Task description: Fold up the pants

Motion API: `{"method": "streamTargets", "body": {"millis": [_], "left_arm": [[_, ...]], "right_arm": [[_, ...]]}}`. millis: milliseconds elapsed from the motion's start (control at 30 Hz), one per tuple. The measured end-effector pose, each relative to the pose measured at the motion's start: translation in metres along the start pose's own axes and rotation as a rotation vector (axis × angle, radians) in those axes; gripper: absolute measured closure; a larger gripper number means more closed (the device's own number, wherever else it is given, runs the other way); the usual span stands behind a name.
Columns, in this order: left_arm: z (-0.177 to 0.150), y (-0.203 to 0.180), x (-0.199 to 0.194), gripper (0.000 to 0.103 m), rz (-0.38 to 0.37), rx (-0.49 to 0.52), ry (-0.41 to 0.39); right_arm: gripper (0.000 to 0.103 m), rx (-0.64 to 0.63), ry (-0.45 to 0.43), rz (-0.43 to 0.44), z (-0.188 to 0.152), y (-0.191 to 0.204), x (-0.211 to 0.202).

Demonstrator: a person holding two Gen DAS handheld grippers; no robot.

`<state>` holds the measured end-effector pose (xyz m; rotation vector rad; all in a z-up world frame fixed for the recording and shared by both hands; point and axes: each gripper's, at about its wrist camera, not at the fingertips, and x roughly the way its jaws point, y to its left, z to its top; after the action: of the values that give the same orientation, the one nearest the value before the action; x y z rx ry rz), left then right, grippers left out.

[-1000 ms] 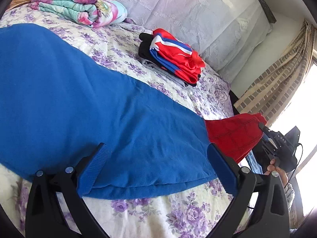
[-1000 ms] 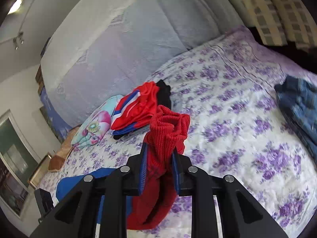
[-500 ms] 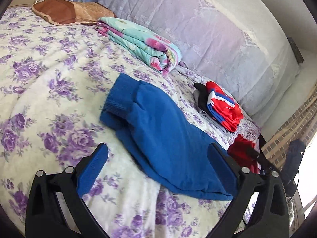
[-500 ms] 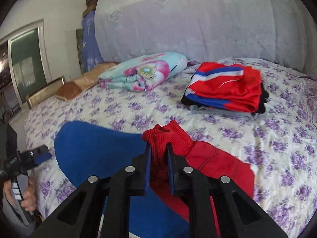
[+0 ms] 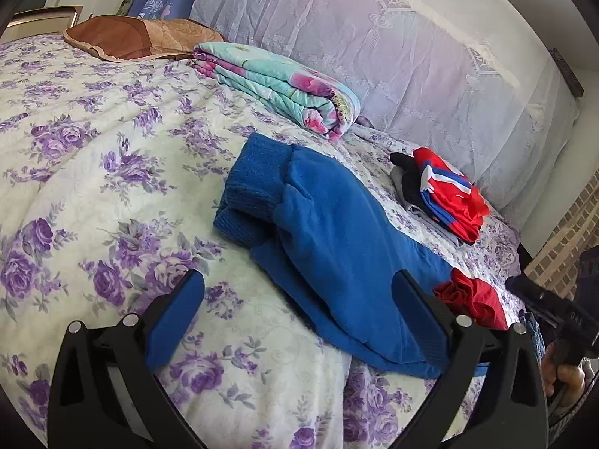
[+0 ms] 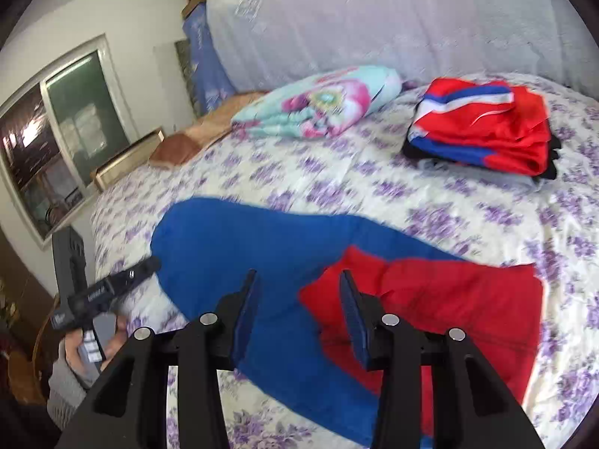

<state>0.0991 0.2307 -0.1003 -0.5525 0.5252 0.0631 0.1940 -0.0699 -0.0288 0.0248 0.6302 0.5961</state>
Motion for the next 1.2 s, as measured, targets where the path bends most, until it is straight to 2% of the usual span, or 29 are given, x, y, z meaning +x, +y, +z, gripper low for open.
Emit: {"method": "streamTargets", "body": {"millis": [33,100,167,233,267,333,400,533,567,600,633,667,767,800,833,933,967,1067,1200], "left_arm": [[0.0,0.0,0.0,0.005,0.001,0.0,0.0],[0.001,0.0,0.001,0.005,0.004,0.003,0.001],[0.0,0.0,0.001,0.005,0.007,0.006,0.001],[0.0,0.0,0.002,0.005,0.007,0.01,0.003],[0.001,0.0,0.003,0.005,0.007,0.011,0.005],[0.001,0.0,0.003,0.005,0.007,0.013,0.007],[0.0,-0.001,0.003,0.005,0.011,0.015,0.007],[0.0,-0.001,0.004,0.005,0.014,0.016,0.011],[0.0,-0.001,0.004,0.005,0.016,0.016,0.013],[0.0,-0.002,0.005,0.005,0.018,0.016,0.016],[0.0,-0.001,0.005,0.005,0.019,0.016,0.019],[0.001,-0.001,0.006,0.005,0.021,0.015,0.023],[0.005,-0.001,0.009,0.005,0.034,0.002,0.055],[0.008,-0.001,0.009,0.005,0.035,-0.01,0.07],[0.011,0.001,0.01,0.005,0.031,-0.028,0.088],[0.023,0.011,0.012,0.005,-0.018,-0.123,0.138],[0.027,0.015,0.014,0.005,-0.041,-0.162,0.15],[0.037,0.026,0.019,0.005,-0.101,-0.285,0.177],[0.042,0.028,0.027,0.005,-0.124,-0.351,0.194]], "right_arm": [[0.06,-0.004,-0.007,-0.055,0.002,-0.004,0.001],[0.059,-0.011,0.038,-0.123,0.0,-0.012,0.016],[0.06,0.001,0.122,-0.136,-0.012,-0.016,0.04],[0.057,-0.055,0.274,-0.15,-0.036,-0.013,0.079],[0.055,-0.07,0.236,-0.149,-0.041,-0.011,0.08],[0.055,-0.05,0.258,-0.139,-0.034,-0.013,0.075],[0.056,-0.04,0.24,-0.119,-0.03,-0.014,0.066],[0.056,-0.018,0.1,-0.099,-0.023,-0.012,0.038],[0.05,-0.017,0.097,-0.107,-0.023,-0.014,0.04],[0.038,-0.03,0.14,-0.134,-0.025,-0.016,0.051],[0.032,-0.047,0.234,-0.143,-0.031,-0.019,0.071],[0.024,-0.049,0.264,-0.114,-0.038,-0.022,0.082],[0.024,0.009,0.238,-0.045,-0.028,-0.027,0.066],[0.024,0.029,0.191,-0.008,-0.025,-0.029,0.053],[0.023,0.042,0.134,0.017,-0.024,-0.033,0.037],[0.014,0.087,0.012,0.036,-0.02,-0.053,0.0],[0.01,0.113,-0.004,0.027,-0.021,-0.063,-0.006],[0.009,0.237,-0.008,-0.007,-0.033,-0.098,-0.015],[0.009,0.426,-0.009,0.077,-0.052,-0.131,-0.017]]}}
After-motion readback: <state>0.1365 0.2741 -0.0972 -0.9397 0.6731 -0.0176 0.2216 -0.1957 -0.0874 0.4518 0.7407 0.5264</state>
